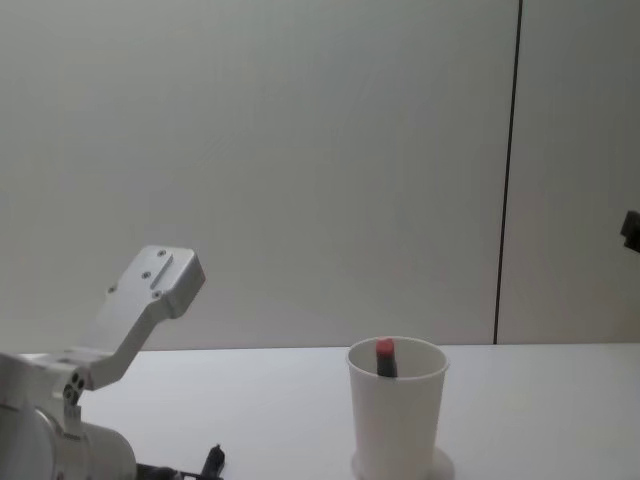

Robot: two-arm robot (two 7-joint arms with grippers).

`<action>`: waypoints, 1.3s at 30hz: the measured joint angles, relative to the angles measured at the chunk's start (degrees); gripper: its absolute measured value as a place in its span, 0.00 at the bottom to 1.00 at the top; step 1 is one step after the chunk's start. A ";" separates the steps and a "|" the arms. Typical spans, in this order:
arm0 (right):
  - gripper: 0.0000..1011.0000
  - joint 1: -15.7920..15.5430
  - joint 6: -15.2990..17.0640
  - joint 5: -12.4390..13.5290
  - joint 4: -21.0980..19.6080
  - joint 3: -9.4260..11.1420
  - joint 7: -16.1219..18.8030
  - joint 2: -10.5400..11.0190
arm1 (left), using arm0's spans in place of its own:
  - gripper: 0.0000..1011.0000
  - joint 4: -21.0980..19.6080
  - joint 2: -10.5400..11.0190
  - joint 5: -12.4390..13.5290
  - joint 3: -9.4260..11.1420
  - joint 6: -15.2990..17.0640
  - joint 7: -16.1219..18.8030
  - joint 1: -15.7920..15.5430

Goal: Place the pen into the pen holder.

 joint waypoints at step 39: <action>0.99 0.00 0.00 0.00 0.00 0.00 0.00 0.00 | 0.12 3.32 -1.23 4.77 -0.39 2.48 -2.09 -1.31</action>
